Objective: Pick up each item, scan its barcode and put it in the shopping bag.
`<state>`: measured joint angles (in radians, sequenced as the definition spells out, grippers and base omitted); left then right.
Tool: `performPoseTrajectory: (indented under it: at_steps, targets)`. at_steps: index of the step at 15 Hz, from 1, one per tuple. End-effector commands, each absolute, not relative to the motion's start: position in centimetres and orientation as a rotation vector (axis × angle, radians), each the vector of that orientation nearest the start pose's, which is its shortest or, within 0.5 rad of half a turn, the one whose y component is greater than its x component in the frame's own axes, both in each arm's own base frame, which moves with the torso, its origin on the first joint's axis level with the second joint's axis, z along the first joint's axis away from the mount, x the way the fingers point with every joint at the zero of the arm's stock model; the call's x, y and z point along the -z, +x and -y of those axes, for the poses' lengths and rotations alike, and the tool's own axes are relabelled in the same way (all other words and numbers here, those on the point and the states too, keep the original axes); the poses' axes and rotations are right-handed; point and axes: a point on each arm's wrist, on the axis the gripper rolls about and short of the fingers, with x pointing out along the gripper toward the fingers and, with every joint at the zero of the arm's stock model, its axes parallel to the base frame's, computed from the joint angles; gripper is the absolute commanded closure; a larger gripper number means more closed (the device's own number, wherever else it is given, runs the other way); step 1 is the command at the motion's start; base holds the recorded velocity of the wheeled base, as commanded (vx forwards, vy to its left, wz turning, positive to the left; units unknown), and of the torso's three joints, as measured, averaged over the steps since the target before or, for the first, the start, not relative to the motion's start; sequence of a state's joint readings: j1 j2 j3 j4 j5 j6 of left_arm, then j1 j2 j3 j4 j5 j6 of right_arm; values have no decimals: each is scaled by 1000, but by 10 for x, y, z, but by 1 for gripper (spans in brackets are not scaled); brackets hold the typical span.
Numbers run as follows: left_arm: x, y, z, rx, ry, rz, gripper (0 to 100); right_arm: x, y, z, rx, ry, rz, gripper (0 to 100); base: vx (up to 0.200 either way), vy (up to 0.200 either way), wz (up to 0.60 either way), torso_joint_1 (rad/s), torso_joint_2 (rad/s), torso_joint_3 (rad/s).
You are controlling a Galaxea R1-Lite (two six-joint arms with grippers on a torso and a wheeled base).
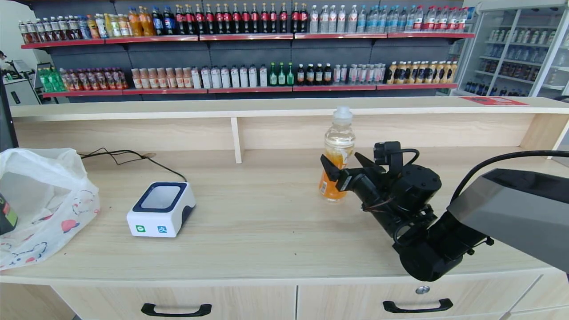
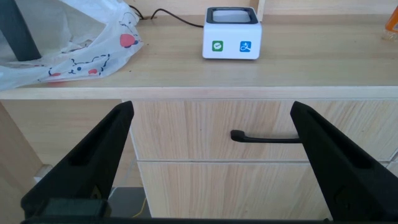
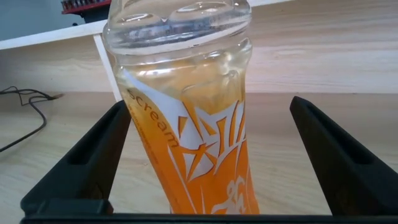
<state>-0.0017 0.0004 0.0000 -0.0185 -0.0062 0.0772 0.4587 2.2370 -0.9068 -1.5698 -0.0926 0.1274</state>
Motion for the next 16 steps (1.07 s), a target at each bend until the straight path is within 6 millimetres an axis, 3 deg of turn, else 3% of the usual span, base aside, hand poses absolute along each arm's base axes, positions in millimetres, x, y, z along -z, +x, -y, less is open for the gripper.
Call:
performPoseTrajectory:
  at_steps: [1, 3, 5, 16]
  targets:
    - [-77, -23, 0, 5, 78, 19, 0, -105, 359, -175, -374, 188, 195, 0, 0, 0, 0, 0, 0, 0]
    - [-77, -23, 0, 7, 78, 17, 0, -92, 348, -170, -369, 174, 127, 0, 0, 0, 0, 0, 0, 0]
    - [-77, -23, 0, 7, 77, 16, 0, -97, 335, -165, -371, 185, 108, 0, 0, 0, 0, 0, 0, 0]
    - [-77, -23, 0, 6, 71, 14, 0, -99, 335, -170, -383, 182, 120, 0, 18, 0, 0, 1, 1, 0]
